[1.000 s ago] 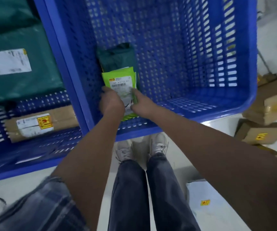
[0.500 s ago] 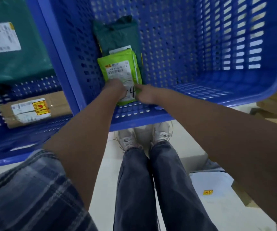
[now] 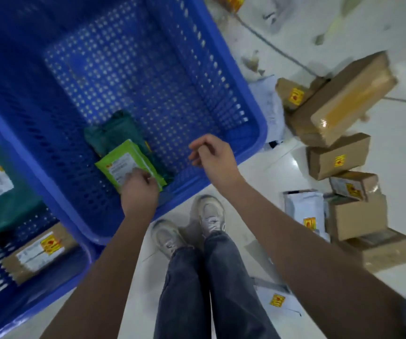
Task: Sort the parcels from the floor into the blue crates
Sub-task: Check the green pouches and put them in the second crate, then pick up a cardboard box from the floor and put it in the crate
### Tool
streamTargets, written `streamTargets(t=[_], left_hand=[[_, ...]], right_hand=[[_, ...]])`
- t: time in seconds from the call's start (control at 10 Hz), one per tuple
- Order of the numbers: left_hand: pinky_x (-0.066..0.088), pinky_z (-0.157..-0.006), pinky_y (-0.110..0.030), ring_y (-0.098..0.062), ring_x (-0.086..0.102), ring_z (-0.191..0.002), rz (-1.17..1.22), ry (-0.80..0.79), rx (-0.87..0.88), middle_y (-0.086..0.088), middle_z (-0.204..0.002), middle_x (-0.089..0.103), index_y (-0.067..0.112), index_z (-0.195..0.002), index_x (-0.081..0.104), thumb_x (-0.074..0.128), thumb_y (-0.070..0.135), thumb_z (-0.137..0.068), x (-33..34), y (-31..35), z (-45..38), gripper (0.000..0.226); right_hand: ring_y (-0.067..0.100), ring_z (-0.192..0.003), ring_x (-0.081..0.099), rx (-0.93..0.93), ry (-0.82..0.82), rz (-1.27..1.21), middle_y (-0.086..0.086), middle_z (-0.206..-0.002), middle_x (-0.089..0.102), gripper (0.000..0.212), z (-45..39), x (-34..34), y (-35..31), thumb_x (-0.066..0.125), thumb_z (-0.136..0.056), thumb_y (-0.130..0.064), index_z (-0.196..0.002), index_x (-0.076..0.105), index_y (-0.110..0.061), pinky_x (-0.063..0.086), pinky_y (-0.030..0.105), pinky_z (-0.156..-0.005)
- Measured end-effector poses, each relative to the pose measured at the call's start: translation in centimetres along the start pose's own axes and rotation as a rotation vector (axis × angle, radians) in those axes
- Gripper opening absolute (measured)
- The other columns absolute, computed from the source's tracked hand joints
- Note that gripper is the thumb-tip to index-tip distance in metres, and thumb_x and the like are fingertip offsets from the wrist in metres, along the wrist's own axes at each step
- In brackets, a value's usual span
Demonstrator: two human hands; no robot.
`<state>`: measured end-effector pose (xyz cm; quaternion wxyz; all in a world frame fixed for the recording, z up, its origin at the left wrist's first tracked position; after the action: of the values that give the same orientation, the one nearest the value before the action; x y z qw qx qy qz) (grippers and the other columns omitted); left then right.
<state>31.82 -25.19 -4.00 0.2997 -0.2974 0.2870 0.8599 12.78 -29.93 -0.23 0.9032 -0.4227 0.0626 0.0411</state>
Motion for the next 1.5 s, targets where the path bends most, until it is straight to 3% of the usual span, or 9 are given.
streamTargets(t=[0.2, 0.4, 0.5, 0.6, 0.7, 0.9, 1.2, 1.3, 1.5], left_hand=[[0.043, -0.086, -0.04, -0.038, 0.055, -0.104, 0.126, 0.09, 0.122, -0.023, -0.113, 0.057, -0.002, -0.106, 0.059, 0.049, 0.006, -0.088, 3.1, 8.8, 3.0, 0.023], [0.038, -0.088, -0.045, -0.038, 0.045, -0.114, -0.027, 0.306, 0.399, -0.027, -0.119, 0.047, -0.004, -0.104, 0.056, 0.054, 0.001, -0.082, 3.8, 16.6, 7.8, 0.023], [0.043, -0.075, -0.046, -0.041, 0.052, -0.097, -0.139, 0.264, 0.69, -0.027, -0.104, 0.052, -0.004, -0.096, 0.056, 0.055, -0.007, -0.073, 5.7, 18.8, 10.0, 0.024], [0.049, -0.07, -0.046, -0.034, 0.05, -0.094, -0.248, 0.153, 0.843, -0.023, -0.101, 0.053, -0.001, -0.095, 0.055, 0.058, -0.015, -0.068, 7.8, 19.4, 12.0, 0.031], [0.052, -0.074, -0.045, -0.024, 0.044, -0.099, -0.306, 0.038, 0.972, -0.017, -0.104, 0.051, 0.006, -0.096, 0.051, 0.051, -0.007, -0.074, 10.1, 20.5, 13.8, 0.026], [0.055, -0.072, -0.037, -0.028, 0.055, -0.093, -0.371, -0.156, 1.045, -0.016, -0.104, 0.054, 0.012, -0.1, 0.043, 0.036, 0.012, -0.076, 16.1, 25.7, 14.8, 0.025], [0.044, -0.085, -0.033, -0.027, 0.047, -0.114, -1.056, -0.498, 0.807, -0.014, -0.125, 0.044, 0.003, -0.119, 0.044, 0.047, 0.027, -0.093, 26.1, 32.1, 7.5, 0.035], [0.043, -0.091, -0.039, -0.033, 0.048, -0.118, -1.082, -0.532, 0.743, -0.018, -0.129, 0.044, 0.002, -0.125, 0.041, 0.046, 0.03, -0.094, 27.5, 35.3, 5.3, 0.042], [0.046, -0.094, -0.046, -0.037, 0.053, -0.114, -0.658, -0.585, 0.498, -0.021, -0.128, 0.051, 0.001, -0.127, 0.041, 0.06, 0.04, -0.084, 31.3, 40.4, -0.4, 0.061]], right_hand=[[0.011, -0.052, 0.05, 0.151, 0.336, -0.131, 0.004, -0.062, 0.055, 0.034, 4.8, -10.2, 5.2, 0.036, -0.091, 0.003, -0.068, 0.053, -0.015, 0.04, 0.012, -0.045], [0.018, -0.052, 0.048, 0.821, 0.103, -0.037, 0.009, -0.064, 0.051, 0.012, 11.5, -16.9, 17.8, 0.041, -0.096, -0.01, -0.088, 0.049, -0.006, 0.041, 0.02, -0.047], [0.024, -0.068, 0.059, 0.802, -0.158, 0.451, 0.01, -0.078, 0.06, 0.027, 12.7, -20.7, 19.5, 0.042, -0.094, -0.015, -0.067, 0.043, -0.013, 0.046, 0.028, -0.061], [0.03, -0.093, 0.059, 0.681, -0.109, 0.514, 0.011, -0.09, 0.06, 0.023, 11.8, -23.7, 18.8, 0.04, -0.095, -0.017, -0.072, 0.043, -0.013, 0.045, 0.035, -0.075], [0.022, -0.065, 0.058, 0.671, 0.028, 0.212, 0.006, -0.072, 0.058, 0.019, 10.9, -26.1, 18.1, 0.039, -0.094, -0.016, -0.082, 0.052, -0.007, 0.048, 0.031, -0.065], [0.021, -0.065, 0.054, 0.714, 0.059, 0.179, 0.008, -0.077, 0.057, 0.023, 7.1, -29.5, 18.6, 0.043, -0.094, -0.013, -0.072, 0.049, -0.017, 0.048, 0.029, -0.066], [0.0, -0.04, 0.047, 0.836, 0.272, -0.127, -0.005, -0.066, 0.049, 0.03, 1.4, -32.8, 18.5, 0.042, -0.092, -0.017, -0.065, 0.041, -0.029, 0.034, 0.005, -0.034], [0.005, -0.04, 0.052, 0.699, 0.41, -0.174, -0.001, -0.057, 0.046, 0.035, -1.9, -35.4, 17.6, 0.032, -0.084, 0.0, -0.059, 0.045, -0.02, 0.038, 0.015, -0.039], [0.019, -0.093, 0.051, 0.681, 0.446, -0.269, 0.002, -0.101, 0.053, 0.015, -6.6, -39.3, 17.6, 0.043, -0.096, -0.022, -0.111, 0.047, -0.022, 0.043, 0.032, -0.083]])
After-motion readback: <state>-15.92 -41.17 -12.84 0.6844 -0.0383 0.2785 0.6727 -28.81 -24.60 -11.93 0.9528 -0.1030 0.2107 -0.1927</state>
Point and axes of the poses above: each hand's wrist, its own z-axis away from the middle knuckle, its own x-axis out of the palm, y = z × x, the point moved 8 cm from there along -z, towards the middle knuckle
